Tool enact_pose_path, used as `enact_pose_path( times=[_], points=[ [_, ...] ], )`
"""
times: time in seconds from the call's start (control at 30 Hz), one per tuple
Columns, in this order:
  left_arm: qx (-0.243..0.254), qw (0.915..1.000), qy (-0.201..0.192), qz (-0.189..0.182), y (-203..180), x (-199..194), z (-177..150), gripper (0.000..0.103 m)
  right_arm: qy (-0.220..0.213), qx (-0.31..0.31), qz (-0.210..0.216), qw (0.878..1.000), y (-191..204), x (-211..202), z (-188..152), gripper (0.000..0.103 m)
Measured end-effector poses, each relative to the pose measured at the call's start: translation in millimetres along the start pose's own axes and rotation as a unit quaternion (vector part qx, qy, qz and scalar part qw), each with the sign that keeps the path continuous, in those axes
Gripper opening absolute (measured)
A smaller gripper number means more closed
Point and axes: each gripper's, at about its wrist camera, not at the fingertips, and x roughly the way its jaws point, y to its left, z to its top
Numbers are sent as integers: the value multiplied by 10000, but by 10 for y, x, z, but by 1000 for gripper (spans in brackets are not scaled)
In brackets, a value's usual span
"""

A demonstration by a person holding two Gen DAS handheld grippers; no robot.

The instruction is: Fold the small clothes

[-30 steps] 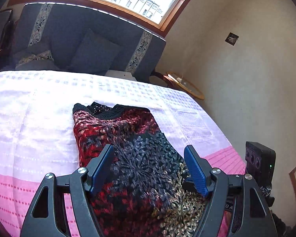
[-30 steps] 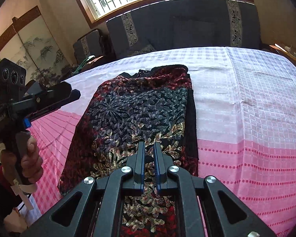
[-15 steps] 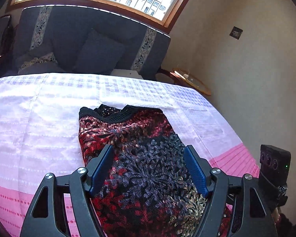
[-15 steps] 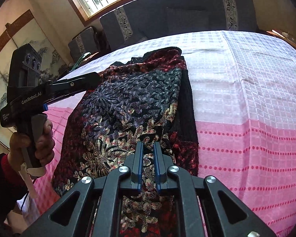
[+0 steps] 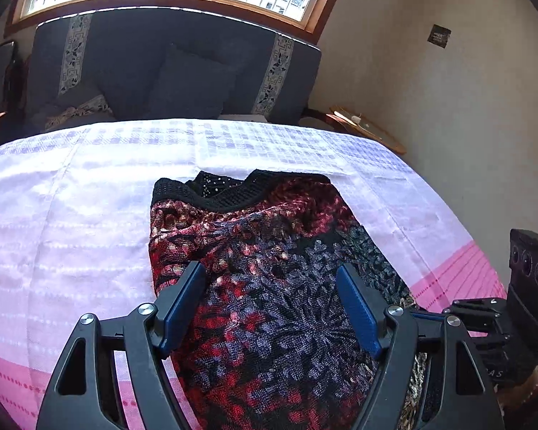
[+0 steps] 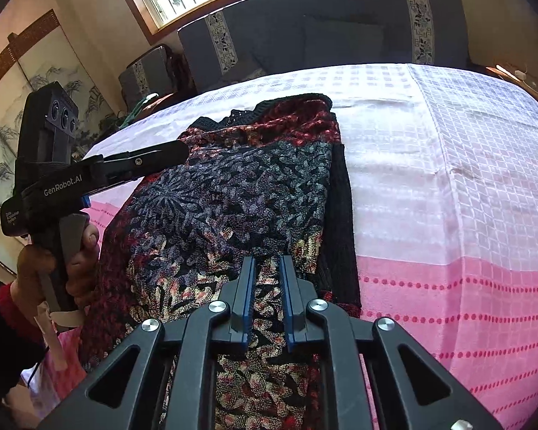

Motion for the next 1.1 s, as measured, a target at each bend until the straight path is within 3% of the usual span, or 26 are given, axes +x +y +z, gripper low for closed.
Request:
enact_pose_path(
  times=[0.13,0.3,0.43,0.53,0.73,0.87,1.1],
  points=[
    [67,9997,-197,148,-122,-312,-22,75,-207,160,169,9995,-26,-238,-48,18],
    [438,9918,-720,960,-305,-826,-203,78,-555,168,283,9979,-4,-647,-344,33],
    [812,9807,-790,1595,-441,-1049,-410,80,-581,159,5,9982,-11,-779,-628,45],
    [1047,9738,-759,1872,-543,-1156,-553,81,-594,260,-309,9974,-61,-814,-744,45],
    [1325,9665,-786,2051,-754,-1290,-723,82,-738,681,-387,9942,-200,-892,-798,47],
    [1487,9618,-810,2151,-870,-1311,-780,82,-791,836,-490,9922,-250,-875,-770,57],
    [1606,9577,-770,2260,-953,-1241,-829,83,-678,964,-553,9915,-282,-768,-705,58]
  ],
)
